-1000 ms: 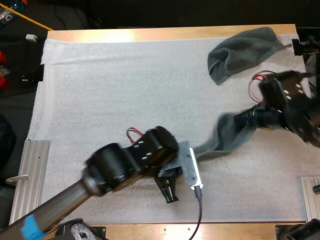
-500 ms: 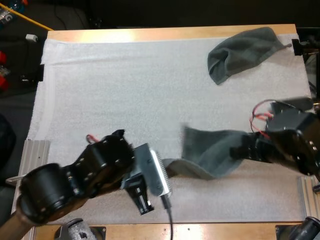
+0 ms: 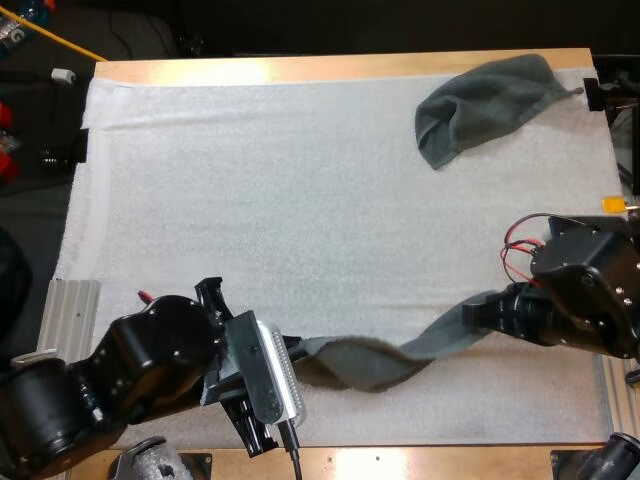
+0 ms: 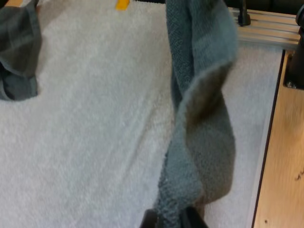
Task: Pick towel from pile, fold and stack
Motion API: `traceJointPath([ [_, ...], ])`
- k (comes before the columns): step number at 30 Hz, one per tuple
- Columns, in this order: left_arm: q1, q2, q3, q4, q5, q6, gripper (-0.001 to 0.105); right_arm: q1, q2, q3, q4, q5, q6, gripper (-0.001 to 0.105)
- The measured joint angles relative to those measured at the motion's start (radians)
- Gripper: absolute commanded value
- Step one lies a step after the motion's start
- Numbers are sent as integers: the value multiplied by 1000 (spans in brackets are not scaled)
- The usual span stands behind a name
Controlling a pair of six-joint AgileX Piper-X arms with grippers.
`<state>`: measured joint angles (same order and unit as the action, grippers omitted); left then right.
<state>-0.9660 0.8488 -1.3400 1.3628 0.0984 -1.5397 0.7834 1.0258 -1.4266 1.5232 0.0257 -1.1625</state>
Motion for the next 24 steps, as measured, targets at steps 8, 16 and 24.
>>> traceJointPath([
  [8,0,8,169,-52,-20,4,0,0,0,39,7,-6,34,0],
  [16,58,8,334,-292,-89,40,0,0,24,214,-232,59,79,0],
  [24,295,22,484,-584,-35,73,0,-57,193,320,-574,185,82,0],
])
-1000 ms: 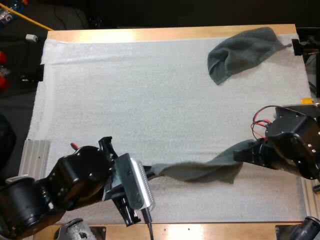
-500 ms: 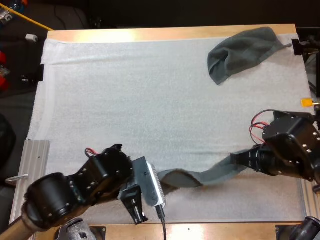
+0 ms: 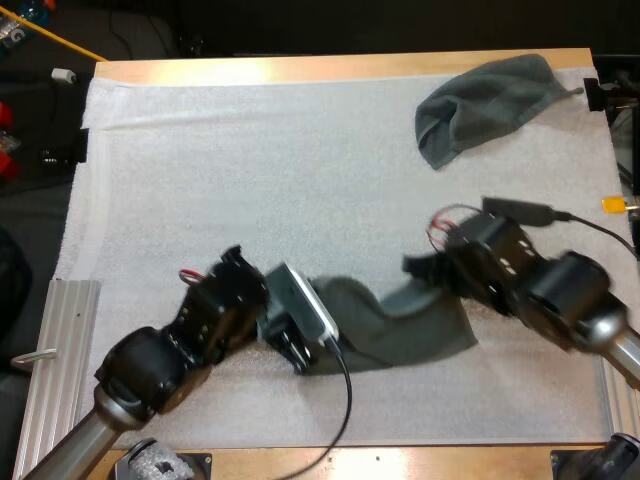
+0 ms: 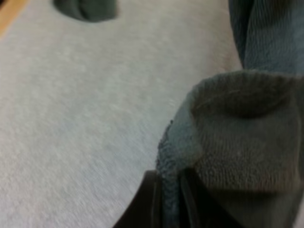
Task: Pick towel from pile, fold and stack
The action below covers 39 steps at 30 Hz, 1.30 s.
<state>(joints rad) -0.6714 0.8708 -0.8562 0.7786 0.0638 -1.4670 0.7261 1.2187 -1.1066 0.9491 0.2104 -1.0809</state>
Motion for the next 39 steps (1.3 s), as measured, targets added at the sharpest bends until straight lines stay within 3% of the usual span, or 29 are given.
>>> traceJointPath([
  [4,102,74,12,-101,73,8,0,-64,98,1,-146,4,4,0],
  [8,169,184,13,-180,91,8,0,-113,173,1,-231,4,4,0],
  [21,252,474,14,-423,80,10,0,-219,339,1,-387,2,26,0],
  [30,264,628,14,-506,17,10,0,-280,433,1,-544,-92,69,2],
  [33,264,652,14,-522,-1,10,0,-291,467,1,-606,-149,106,20],
  [35,264,655,14,-530,-28,10,3,-297,486,1,-646,-173,130,43],
  [37,264,655,10,-542,-59,10,13,-299,499,1,-708,-205,138,60],
  [39,264,655,-5,-550,-96,10,26,-298,501,1,-767,-226,139,64],
])
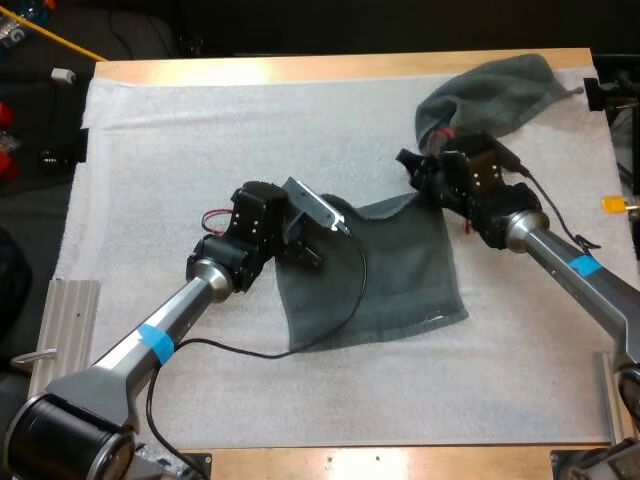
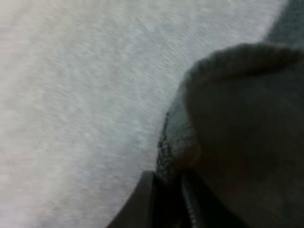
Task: Pick towel from pile, fold and stack
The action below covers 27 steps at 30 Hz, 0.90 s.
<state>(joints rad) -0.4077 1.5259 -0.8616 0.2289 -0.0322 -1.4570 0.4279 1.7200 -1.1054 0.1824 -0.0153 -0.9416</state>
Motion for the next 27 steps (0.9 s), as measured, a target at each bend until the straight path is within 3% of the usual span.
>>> traceJointPath([
  [3,0,0,-24,0,-31,0,45,0,-1,0,-73,-33,-4,64],
  [5,0,-2,-72,15,-58,0,64,0,-8,-2,-128,-64,-32,64],
  [6,2,-7,-87,39,-64,0,67,0,-18,-2,-127,-68,-57,64],
  [10,1,-59,-133,128,-79,-12,68,0,-91,-2,-76,-67,-180,64],
  [16,1,-234,-140,258,-81,-100,67,0,-244,-2,140,-40,-350,64],
  [27,1,-652,-141,550,-63,-290,67,0,-539,-2,430,-32,-418,64],
])
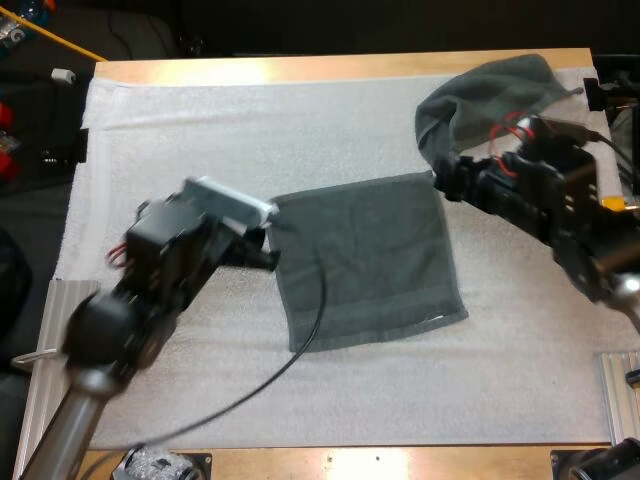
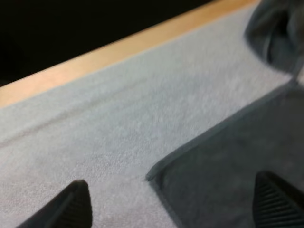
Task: Pick towel from pile, fold and stack
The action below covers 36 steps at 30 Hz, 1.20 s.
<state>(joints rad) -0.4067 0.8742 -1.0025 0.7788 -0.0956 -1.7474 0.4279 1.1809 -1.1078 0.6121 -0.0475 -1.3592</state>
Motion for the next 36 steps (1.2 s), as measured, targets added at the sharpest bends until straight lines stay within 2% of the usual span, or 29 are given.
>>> traceJointPath([
  [7,0,-196,-1,117,147,-125,67,0,-156,-2,194,0,-42,64],
  [13,0,-260,-1,270,318,-212,67,0,-275,-2,385,0,-55,64],
  [17,0,-263,-1,369,370,-227,67,0,-319,-2,510,0,-55,64],
  [20,0,-263,9,415,378,-229,67,0,-331,12,569,0,-57,64],
  [26,0,-263,93,425,380,-231,67,0,-333,140,544,0,-57,64],
  [36,0,-263,231,385,411,-237,67,0,-244,404,296,-37,-35,64],
])
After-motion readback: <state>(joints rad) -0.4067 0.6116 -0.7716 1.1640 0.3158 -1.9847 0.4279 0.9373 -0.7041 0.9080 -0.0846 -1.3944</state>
